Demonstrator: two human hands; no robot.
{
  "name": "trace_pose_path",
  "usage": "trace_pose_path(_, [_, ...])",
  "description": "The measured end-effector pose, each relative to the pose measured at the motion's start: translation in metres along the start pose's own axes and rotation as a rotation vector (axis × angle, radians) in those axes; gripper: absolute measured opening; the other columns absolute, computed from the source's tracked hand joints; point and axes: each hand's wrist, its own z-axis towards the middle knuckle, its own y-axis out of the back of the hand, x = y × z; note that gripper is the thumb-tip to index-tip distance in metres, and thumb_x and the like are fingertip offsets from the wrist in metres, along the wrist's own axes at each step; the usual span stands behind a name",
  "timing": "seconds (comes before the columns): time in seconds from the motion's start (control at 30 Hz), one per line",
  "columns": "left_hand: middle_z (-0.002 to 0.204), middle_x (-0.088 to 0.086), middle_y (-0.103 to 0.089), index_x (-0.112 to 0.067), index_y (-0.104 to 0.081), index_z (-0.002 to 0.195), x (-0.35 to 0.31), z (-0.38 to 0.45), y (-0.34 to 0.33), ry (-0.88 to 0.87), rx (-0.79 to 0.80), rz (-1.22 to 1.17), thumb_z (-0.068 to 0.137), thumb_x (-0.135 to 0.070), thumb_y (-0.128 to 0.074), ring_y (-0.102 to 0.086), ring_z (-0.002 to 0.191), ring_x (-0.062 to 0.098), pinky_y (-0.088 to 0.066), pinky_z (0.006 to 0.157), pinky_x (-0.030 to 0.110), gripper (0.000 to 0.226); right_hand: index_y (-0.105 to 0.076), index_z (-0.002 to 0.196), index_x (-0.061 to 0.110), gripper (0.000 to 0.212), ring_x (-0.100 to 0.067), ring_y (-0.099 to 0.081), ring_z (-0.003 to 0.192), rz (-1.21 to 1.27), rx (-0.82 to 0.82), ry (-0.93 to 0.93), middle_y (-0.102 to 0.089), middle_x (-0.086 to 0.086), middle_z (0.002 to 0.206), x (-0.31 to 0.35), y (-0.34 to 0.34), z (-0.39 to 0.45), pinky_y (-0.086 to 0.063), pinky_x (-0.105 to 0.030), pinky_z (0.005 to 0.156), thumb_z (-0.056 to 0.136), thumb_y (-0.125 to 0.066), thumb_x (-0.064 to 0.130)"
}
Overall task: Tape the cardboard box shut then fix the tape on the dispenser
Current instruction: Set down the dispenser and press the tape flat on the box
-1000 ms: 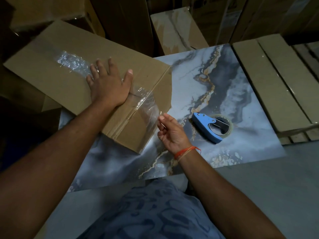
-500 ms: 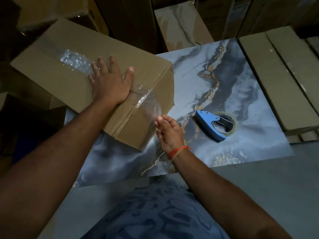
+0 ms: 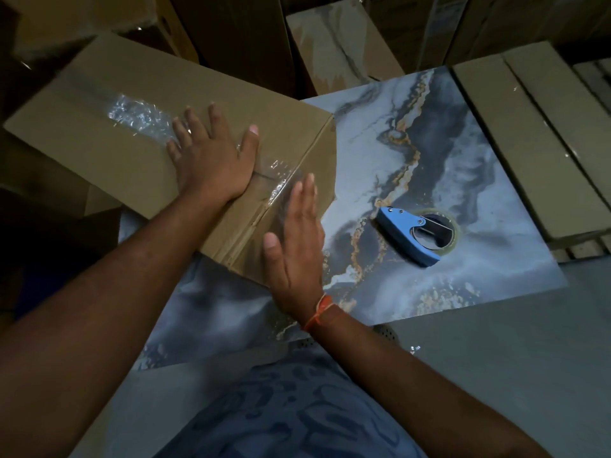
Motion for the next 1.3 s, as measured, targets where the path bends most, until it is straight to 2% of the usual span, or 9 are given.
trace_pose_path(0.13, [0.170, 0.024, -0.002, -0.015, -0.007, 0.163, 0.001, 0.001, -0.001, -0.005, -0.006, -0.005, 0.100, -0.066, -0.021, 0.001, 0.158, 0.042, -0.003, 0.125, 0.058, 0.083, -0.002, 0.158, 0.000, 0.084, -0.029, 0.002, 0.158, 0.023, 0.039, -0.084, 0.003, -0.020, 0.169, -0.011, -0.016, -0.011, -0.017, -0.056, 0.123, 0.101, -0.012, 0.061])
trace_pose_path(0.33, [0.170, 0.025, 0.002, -0.013, -0.005, 0.163, 0.004, 0.003, -0.004, -0.056, 0.021, -0.020, 0.101, -0.064, -0.019, 0.006, 0.157, 0.046, 0.000, 0.126, 0.058, 0.082, 0.008, 0.157, 0.002, 0.092, -0.023, 0.005, 0.158, 0.039, 0.101, -0.230, 0.010, -0.015, 0.169, -0.028, -0.025, -0.021, -0.015, -0.049, 0.126, 0.096, -0.008, 0.069])
trace_pose_path(0.43, [0.172, 0.018, 0.006, -0.013, -0.003, 0.163, 0.008, -0.003, -0.001, -0.269, 0.082, -0.049, 0.105, -0.057, -0.020, 0.011, 0.157, 0.042, 0.002, 0.126, 0.053, 0.075, 0.011, 0.157, 0.005, 0.093, -0.018, 0.008, 0.158, 0.066, 0.107, -0.253, 0.013, -0.010, 0.169, -0.027, -0.026, -0.024, -0.009, -0.042, 0.128, 0.095, -0.007, 0.071])
trace_pose_path(0.57, [0.174, 0.004, 0.004, -0.020, -0.004, 0.164, 0.019, -0.017, 0.007, -0.735, 0.168, -0.075, 0.106, -0.052, -0.019, 0.010, 0.159, 0.027, -0.004, 0.130, 0.050, 0.069, 0.006, 0.159, 0.009, 0.092, -0.015, 0.006, 0.158, 0.091, 0.068, -0.288, 0.010, -0.006, 0.170, -0.019, -0.020, -0.022, -0.009, -0.039, 0.128, 0.095, -0.010, 0.073])
trace_pose_path(0.7, [0.173, 0.000, -0.005, -0.019, -0.014, 0.164, 0.031, -0.017, 0.018, -0.996, 0.257, -0.143, 0.106, -0.042, -0.027, 0.002, 0.160, 0.017, -0.012, 0.129, 0.048, 0.063, -0.015, 0.160, 0.005, 0.075, -0.023, -0.008, 0.158, 0.000, -0.109, -0.030, -0.005, -0.012, 0.171, 0.003, -0.005, -0.012, -0.016, -0.033, 0.126, 0.104, -0.026, 0.053])
trace_pose_path(0.8, [0.173, 0.001, -0.011, -0.019, -0.019, 0.163, 0.037, -0.009, 0.023, -1.053, 0.268, -0.153, 0.106, -0.043, -0.029, -0.003, 0.160, 0.016, -0.016, 0.129, 0.048, 0.063, -0.028, 0.156, 0.004, 0.067, -0.030, -0.014, 0.157, -0.110, -0.082, 0.134, -0.014, -0.013, 0.169, 0.017, 0.004, 0.000, -0.021, -0.040, 0.124, 0.103, -0.032, 0.045])
trace_pose_path(0.9, [0.174, 0.002, -0.005, -0.029, -0.014, 0.164, 0.047, 0.006, 0.023, -0.987, 0.224, -0.068, 0.103, -0.055, -0.025, 0.000, 0.160, 0.019, -0.012, 0.128, 0.045, 0.067, -0.039, 0.152, 0.003, 0.063, -0.031, -0.017, 0.156, -0.248, -0.031, 0.220, -0.024, -0.014, 0.166, 0.020, 0.006, 0.005, -0.020, -0.038, 0.123, 0.103, -0.031, 0.043])
trace_pose_path(1.03, [0.173, 0.000, 0.004, -0.040, -0.002, 0.162, 0.075, 0.044, 0.025, -0.680, 0.157, 0.006, 0.103, -0.064, -0.024, 0.004, 0.159, 0.024, -0.013, 0.127, 0.057, 0.067, -0.047, 0.147, 0.004, 0.062, -0.029, -0.020, 0.155, -0.325, -0.034, 0.247, -0.032, -0.012, 0.164, 0.016, 0.008, 0.007, -0.027, -0.042, 0.121, 0.103, -0.030, 0.045])
trace_pose_path(1.3, [0.173, 0.013, 0.001, -0.031, -0.003, 0.163, 0.108, 0.076, 0.027, -0.286, 0.111, 0.021, 0.100, -0.068, -0.023, 0.002, 0.159, 0.038, -0.005, 0.127, 0.057, 0.076, -0.038, 0.152, 0.002, 0.066, -0.031, -0.017, 0.156, -0.269, -0.030, 0.200, -0.025, -0.015, 0.166, 0.016, 0.004, 0.005, -0.025, -0.049, 0.123, 0.105, -0.026, 0.047])
